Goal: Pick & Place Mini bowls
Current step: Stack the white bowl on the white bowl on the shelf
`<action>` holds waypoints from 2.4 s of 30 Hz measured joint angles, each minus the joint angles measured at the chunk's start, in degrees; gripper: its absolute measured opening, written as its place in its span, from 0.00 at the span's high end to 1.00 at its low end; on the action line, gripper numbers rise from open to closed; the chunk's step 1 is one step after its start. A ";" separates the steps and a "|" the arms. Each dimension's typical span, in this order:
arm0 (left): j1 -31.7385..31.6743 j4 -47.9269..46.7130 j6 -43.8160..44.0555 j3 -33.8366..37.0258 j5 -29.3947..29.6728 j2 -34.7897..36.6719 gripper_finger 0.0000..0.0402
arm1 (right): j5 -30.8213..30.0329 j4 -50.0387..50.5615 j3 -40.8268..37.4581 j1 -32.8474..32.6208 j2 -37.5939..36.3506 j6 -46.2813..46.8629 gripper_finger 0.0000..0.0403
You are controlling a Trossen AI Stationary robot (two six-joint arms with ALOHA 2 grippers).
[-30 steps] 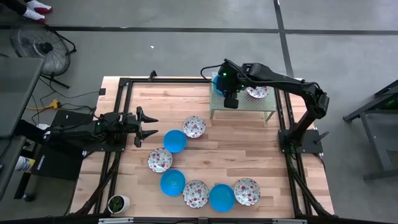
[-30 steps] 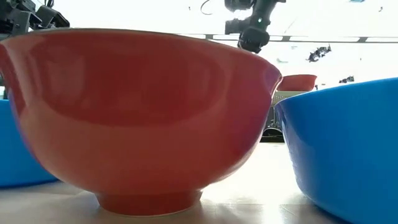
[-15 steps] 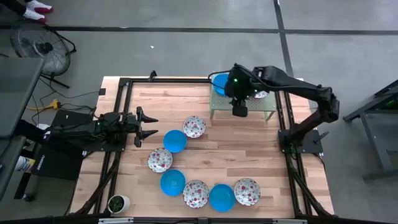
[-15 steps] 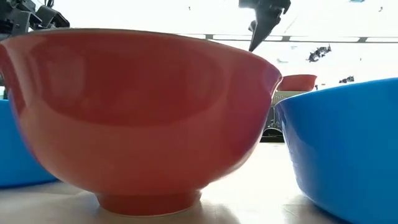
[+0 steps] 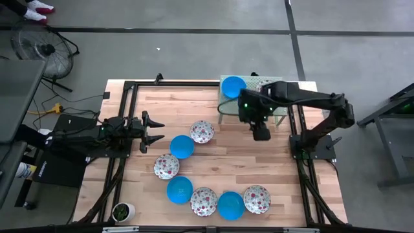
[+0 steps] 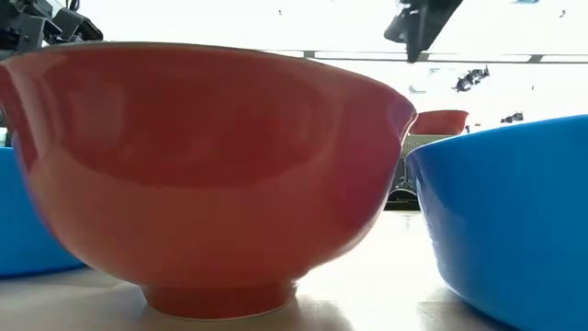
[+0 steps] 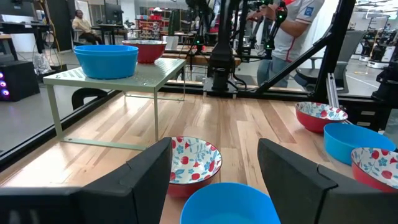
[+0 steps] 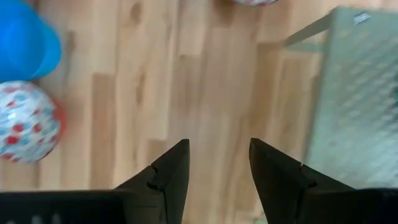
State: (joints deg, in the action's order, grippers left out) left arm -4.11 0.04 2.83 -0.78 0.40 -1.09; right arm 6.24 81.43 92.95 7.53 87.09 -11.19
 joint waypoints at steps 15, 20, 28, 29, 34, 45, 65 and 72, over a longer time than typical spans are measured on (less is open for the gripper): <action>0.00 0.00 0.01 0.00 0.00 0.01 0.42 | 1.92 4.43 -5.08 -16.37 -0.86 33.26 0.62; 0.00 0.01 0.02 0.00 0.00 0.00 0.42 | 7.21 -5.49 -17.49 -22.90 -4.21 51.24 0.62; -0.01 0.01 0.01 0.00 0.00 0.01 0.42 | 10.67 -27.22 -33.45 -32.59 -4.92 75.86 0.62; -0.01 -0.01 0.02 0.00 0.00 0.01 0.42 | 10.65 -29.23 -34.84 -33.40 -4.92 77.76 0.62; -0.01 -0.01 0.02 0.00 0.00 0.01 0.42 | 9.03 -37.02 -39.13 -36.44 -4.92 83.63 0.62; 0.00 -0.01 0.01 0.00 0.00 0.01 0.42 | 8.65 -43.10 -40.96 -39.27 -1.48 79.72 0.63; 0.00 -0.01 0.01 0.00 0.00 0.00 0.42 | 6.42 -44.44 -40.96 -39.58 3.28 71.13 0.67; -0.01 0.01 0.00 0.00 0.00 0.00 0.42 | 6.31 -44.48 -40.96 -39.58 3.28 71.13 0.84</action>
State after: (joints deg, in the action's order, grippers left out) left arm -4.12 0.05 2.83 -0.78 0.40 -1.10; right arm 12.55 36.95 51.99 -32.05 90.37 59.94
